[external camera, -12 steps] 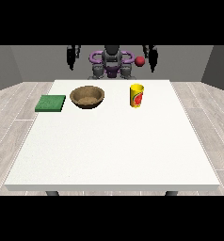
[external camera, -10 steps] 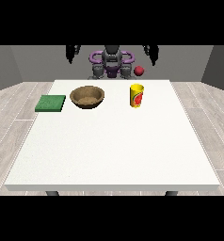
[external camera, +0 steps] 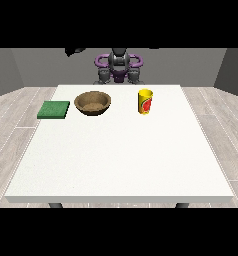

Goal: Pick the cup and pour the ball into the bowl, then pick the bowl and place it on the pad

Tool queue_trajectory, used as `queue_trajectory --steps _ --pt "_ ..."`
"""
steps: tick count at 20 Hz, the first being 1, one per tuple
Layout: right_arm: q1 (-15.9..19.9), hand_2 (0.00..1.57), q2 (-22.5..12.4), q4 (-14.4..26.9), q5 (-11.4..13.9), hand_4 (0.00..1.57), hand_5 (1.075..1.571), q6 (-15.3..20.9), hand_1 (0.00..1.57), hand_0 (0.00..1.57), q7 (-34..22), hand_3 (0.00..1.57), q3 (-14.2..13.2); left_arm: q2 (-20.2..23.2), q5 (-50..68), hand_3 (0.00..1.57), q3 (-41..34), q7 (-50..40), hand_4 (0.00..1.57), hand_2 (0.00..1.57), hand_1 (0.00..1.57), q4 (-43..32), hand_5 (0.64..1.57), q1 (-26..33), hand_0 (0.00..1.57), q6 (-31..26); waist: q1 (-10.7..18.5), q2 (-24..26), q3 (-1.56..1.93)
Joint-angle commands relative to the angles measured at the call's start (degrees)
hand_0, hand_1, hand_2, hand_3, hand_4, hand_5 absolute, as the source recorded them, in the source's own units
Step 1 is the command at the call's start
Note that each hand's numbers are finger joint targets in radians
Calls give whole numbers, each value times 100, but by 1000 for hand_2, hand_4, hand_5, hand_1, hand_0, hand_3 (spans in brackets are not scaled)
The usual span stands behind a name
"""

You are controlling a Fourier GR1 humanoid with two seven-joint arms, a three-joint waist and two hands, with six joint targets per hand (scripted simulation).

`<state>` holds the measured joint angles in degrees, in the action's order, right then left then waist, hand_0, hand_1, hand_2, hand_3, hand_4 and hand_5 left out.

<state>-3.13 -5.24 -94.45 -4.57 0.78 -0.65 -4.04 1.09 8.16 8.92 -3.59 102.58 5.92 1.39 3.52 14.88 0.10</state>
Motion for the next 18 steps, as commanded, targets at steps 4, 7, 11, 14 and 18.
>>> queue_trajectory --steps 4,7,11,14,18 --pt "-41 0 102 -108 -197 0 1565 -162 0 0 470 0 -109 -44 -480 0 334 41 0 0 0 801 1478 68 0 275 -147 -765 -8" --pt "381 0 106 128 -146 0 1564 -267 0 0 633 0 11 93 -475 0 -133 379 0 0 0 456 1437 -534 0 205 -183 -1235 -9" --pt "996 0 -8 408 -184 0 1565 -267 0 0 732 0 -159 54 -814 0 -136 1115 0 0 0 -262 1358 -881 0 196 -269 -1866 -9" --pt "1199 0 -142 633 -318 0 1563 -508 0 0 1330 0 -357 521 -512 0 -944 1325 0 0 0 -620 1296 -1497 0 -4 -396 -2617 -8" --pt "1366 0 -117 1300 -150 0 1560 -502 0 0 1865 0 -417 474 -659 0 -951 1780 0 0 0 -1263 1255 -1591 0 -30 -335 -2652 -9"
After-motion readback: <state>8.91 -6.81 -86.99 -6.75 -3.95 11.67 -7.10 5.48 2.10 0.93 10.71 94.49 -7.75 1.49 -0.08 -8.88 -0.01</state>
